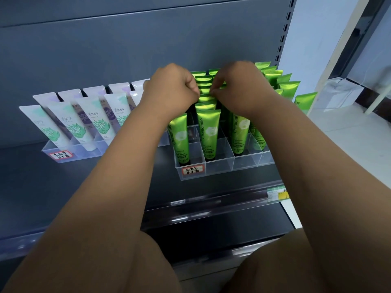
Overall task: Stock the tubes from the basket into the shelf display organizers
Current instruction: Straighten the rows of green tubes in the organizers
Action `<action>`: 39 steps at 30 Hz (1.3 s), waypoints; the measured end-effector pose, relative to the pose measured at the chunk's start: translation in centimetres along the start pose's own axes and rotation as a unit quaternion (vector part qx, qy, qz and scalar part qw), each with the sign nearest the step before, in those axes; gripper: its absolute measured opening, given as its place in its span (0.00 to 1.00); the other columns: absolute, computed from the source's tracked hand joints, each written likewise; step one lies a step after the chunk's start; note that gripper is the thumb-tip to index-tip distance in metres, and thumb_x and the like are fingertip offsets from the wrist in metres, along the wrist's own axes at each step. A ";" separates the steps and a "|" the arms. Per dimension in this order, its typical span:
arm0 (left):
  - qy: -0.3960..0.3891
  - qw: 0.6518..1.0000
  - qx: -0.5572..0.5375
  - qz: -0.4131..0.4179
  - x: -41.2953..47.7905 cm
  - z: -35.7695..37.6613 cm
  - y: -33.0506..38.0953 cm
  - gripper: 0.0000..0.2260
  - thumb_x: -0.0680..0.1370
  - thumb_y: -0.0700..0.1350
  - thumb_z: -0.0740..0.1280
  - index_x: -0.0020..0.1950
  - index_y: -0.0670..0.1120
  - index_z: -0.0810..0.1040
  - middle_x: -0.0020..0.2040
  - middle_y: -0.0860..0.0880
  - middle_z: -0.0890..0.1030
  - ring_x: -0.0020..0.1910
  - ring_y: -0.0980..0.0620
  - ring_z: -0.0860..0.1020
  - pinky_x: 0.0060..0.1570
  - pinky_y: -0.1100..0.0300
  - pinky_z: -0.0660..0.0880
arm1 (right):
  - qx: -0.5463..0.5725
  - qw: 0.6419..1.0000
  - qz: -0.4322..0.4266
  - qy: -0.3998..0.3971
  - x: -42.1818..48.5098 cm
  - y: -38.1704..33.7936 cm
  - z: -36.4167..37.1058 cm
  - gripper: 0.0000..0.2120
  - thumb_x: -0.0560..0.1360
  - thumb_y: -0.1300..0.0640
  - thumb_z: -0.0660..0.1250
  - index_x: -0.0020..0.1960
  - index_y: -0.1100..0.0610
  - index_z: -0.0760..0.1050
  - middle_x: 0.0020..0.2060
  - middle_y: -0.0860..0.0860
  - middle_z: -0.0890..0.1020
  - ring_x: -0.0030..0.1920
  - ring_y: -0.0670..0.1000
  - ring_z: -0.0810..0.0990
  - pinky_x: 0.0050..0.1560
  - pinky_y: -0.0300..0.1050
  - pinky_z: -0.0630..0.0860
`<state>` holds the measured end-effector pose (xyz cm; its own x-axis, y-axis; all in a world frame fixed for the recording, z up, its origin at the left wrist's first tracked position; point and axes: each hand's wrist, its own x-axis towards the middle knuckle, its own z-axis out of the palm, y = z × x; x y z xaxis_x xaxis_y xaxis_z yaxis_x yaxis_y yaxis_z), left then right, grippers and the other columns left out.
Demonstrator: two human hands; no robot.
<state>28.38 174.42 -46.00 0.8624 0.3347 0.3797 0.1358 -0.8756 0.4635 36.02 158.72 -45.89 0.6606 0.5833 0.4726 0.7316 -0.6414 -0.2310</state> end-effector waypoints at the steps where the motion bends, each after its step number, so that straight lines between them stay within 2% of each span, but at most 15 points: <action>1: 0.003 1.000 0.001 0.000 0.0 -0.1 -0.1 0.06 0.71 0.44 0.70 0.39 0.54 0.85 0.34 0.60 0.80 0.46 0.50 0.81 0.54 0.48 0.79 | 0.006 1.000 0.000 -0.002 0.1 -0.1 0.0 0.10 0.75 0.55 0.66 0.48 0.53 0.86 0.46 0.54 0.85 0.50 0.57 0.80 0.50 0.49 0.79; 9: -0.006 1.000 0.013 -0.003 -0.2 -0.6 -0.6 0.07 0.71 0.44 0.70 0.36 0.55 0.84 0.36 0.58 0.82 0.46 0.50 0.81 0.53 0.50 0.80 | 0.020 1.000 -0.014 -0.012 0.3 -0.5 0.3 0.09 0.75 0.56 0.67 0.47 0.54 0.86 0.45 0.54 0.85 0.49 0.56 0.81 0.51 0.51 0.79; 15: -0.004 1.000 0.007 -0.008 -0.3 -0.7 -0.5 0.06 0.71 0.44 0.70 0.39 0.54 0.85 0.37 0.57 0.83 0.46 0.50 0.81 0.53 0.50 0.80 | 0.036 0.999 -0.016 0.000 0.2 -0.3 -0.1 0.08 0.75 0.56 0.68 0.47 0.55 0.86 0.45 0.53 0.86 0.49 0.55 0.81 0.50 0.47 0.77; 21: 0.023 0.999 -0.028 0.001 0.4 -0.8 -0.7 0.05 0.73 0.43 0.71 0.41 0.51 0.87 0.29 0.58 0.78 0.35 0.53 0.76 0.44 0.54 0.81 | 0.072 0.997 0.013 0.020 0.4 0.4 -0.6 0.08 0.76 0.54 0.69 0.46 0.53 0.86 0.45 0.51 0.86 0.48 0.52 0.82 0.48 0.44 0.76; 25: 0.032 0.999 -0.029 0.012 1.5 -0.3 -0.9 0.05 0.74 0.45 0.71 0.41 0.52 0.86 0.31 0.59 0.78 0.38 0.53 0.78 0.47 0.56 0.79 | 0.067 0.997 0.034 0.023 1.3 0.8 -1.1 0.08 0.76 0.55 0.69 0.48 0.54 0.86 0.45 0.51 0.86 0.47 0.53 0.82 0.49 0.45 0.77; 30: 0.013 1.000 -0.002 0.019 3.3 0.1 -0.7 0.05 0.70 0.48 0.71 0.36 0.57 0.84 0.38 0.58 0.83 0.48 0.49 0.82 0.54 0.48 0.80 | 0.034 0.999 0.038 0.020 3.0 0.6 -0.6 0.09 0.73 0.54 0.68 0.48 0.53 0.86 0.46 0.51 0.86 0.48 0.55 0.82 0.50 0.47 0.79; 33: 0.006 1.000 0.008 0.026 3.8 0.3 -0.7 0.04 0.70 0.49 0.71 0.37 0.57 0.84 0.39 0.57 0.84 0.48 0.49 0.82 0.56 0.48 0.79 | -0.003 0.999 0.034 0.003 3.8 0.6 0.1 0.09 0.73 0.55 0.68 0.48 0.54 0.86 0.47 0.53 0.85 0.51 0.58 0.81 0.53 0.50 0.80; 39: -0.014 0.998 0.036 0.053 4.3 1.4 -0.6 0.06 0.69 0.47 0.70 0.35 0.58 0.83 0.41 0.55 0.84 0.48 0.48 0.82 0.53 0.48 0.80 | -0.072 0.995 0.035 -0.055 5.1 1.3 0.4 0.10 0.75 0.55 0.66 0.50 0.53 0.86 0.48 0.55 0.84 0.52 0.60 0.81 0.52 0.49 0.80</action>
<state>32.66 175.90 -45.78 0.8866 0.2305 0.4010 0.0772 -0.9286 0.3631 40.40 161.07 -44.07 0.7299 0.5801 0.3615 0.6562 -0.7428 -0.1328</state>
